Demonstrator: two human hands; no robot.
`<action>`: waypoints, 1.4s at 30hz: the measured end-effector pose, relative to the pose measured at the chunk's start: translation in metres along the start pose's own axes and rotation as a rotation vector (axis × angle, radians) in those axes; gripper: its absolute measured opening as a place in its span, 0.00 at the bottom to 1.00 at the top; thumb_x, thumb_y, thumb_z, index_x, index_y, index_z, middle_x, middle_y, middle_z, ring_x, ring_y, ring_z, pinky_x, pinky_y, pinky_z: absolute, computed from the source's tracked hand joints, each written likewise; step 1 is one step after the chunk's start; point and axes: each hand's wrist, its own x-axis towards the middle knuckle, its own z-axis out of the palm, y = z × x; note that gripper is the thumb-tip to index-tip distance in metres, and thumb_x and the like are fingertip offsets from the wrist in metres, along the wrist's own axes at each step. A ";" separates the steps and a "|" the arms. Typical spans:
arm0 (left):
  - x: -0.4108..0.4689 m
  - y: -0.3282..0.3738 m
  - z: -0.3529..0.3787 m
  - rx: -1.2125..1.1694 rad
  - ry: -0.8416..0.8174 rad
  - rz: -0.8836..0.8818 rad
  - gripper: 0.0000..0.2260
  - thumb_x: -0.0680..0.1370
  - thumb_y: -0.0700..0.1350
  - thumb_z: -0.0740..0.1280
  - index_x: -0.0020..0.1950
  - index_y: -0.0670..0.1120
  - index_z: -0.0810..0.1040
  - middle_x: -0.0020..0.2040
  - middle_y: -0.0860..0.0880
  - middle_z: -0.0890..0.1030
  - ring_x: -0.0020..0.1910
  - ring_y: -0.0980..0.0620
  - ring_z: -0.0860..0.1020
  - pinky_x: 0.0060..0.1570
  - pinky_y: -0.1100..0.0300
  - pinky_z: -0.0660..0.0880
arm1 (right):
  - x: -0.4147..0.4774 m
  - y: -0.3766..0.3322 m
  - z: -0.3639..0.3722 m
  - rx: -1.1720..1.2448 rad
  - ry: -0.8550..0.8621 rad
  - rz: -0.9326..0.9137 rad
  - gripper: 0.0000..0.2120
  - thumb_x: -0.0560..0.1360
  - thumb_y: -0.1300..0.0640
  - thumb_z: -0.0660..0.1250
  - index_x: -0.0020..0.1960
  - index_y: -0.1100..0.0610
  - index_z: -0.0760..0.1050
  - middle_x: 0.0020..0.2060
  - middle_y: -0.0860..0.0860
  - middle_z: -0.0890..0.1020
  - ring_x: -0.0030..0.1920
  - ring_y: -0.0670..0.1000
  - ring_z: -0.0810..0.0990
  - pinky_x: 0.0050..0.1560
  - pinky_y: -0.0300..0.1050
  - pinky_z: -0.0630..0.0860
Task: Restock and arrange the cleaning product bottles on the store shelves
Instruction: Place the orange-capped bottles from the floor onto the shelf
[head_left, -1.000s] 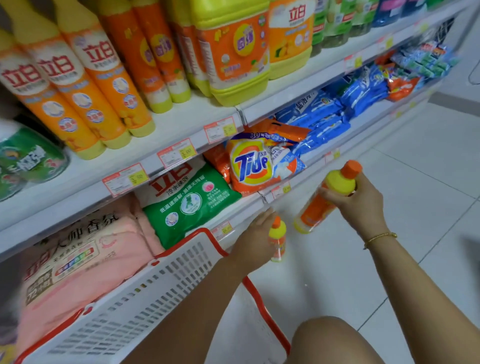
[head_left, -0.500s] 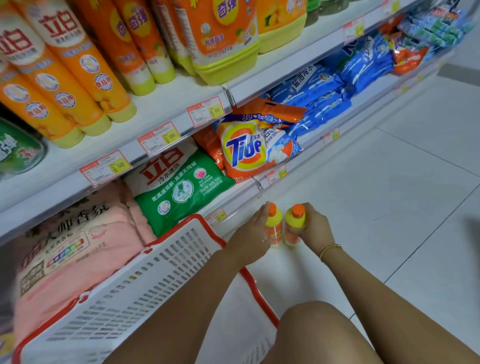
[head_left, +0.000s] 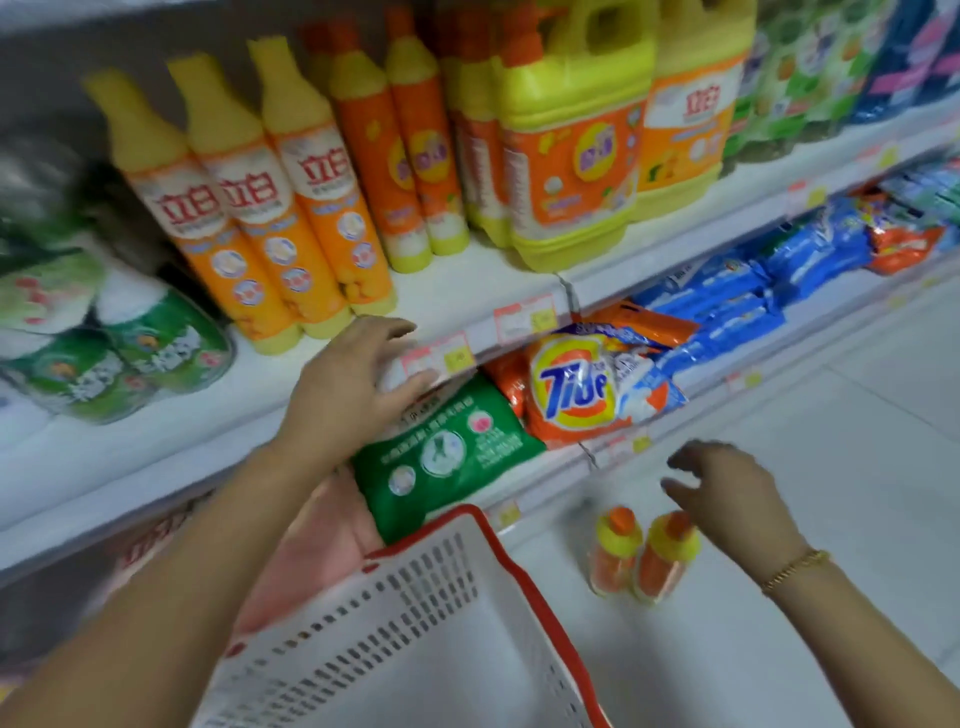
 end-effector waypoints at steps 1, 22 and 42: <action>0.003 -0.019 -0.008 0.100 -0.076 0.040 0.32 0.73 0.69 0.60 0.64 0.46 0.76 0.61 0.49 0.77 0.60 0.51 0.73 0.57 0.55 0.71 | 0.005 -0.024 -0.016 0.077 0.124 -0.075 0.08 0.71 0.56 0.73 0.48 0.58 0.80 0.46 0.55 0.83 0.49 0.55 0.80 0.45 0.44 0.71; 0.004 -0.090 -0.006 0.192 -0.096 0.098 0.25 0.75 0.65 0.56 0.57 0.48 0.79 0.52 0.53 0.80 0.50 0.54 0.76 0.47 0.60 0.74 | 0.226 -0.329 -0.102 0.566 0.252 -0.270 0.37 0.74 0.64 0.64 0.77 0.61 0.48 0.73 0.58 0.64 0.72 0.57 0.64 0.69 0.48 0.65; 0.003 -0.080 -0.013 0.181 -0.103 0.058 0.31 0.72 0.67 0.52 0.58 0.46 0.79 0.52 0.51 0.79 0.52 0.52 0.76 0.46 0.61 0.69 | 0.127 -0.283 -0.104 0.500 0.496 -0.455 0.27 0.61 0.59 0.79 0.56 0.59 0.73 0.49 0.53 0.81 0.50 0.56 0.79 0.46 0.39 0.71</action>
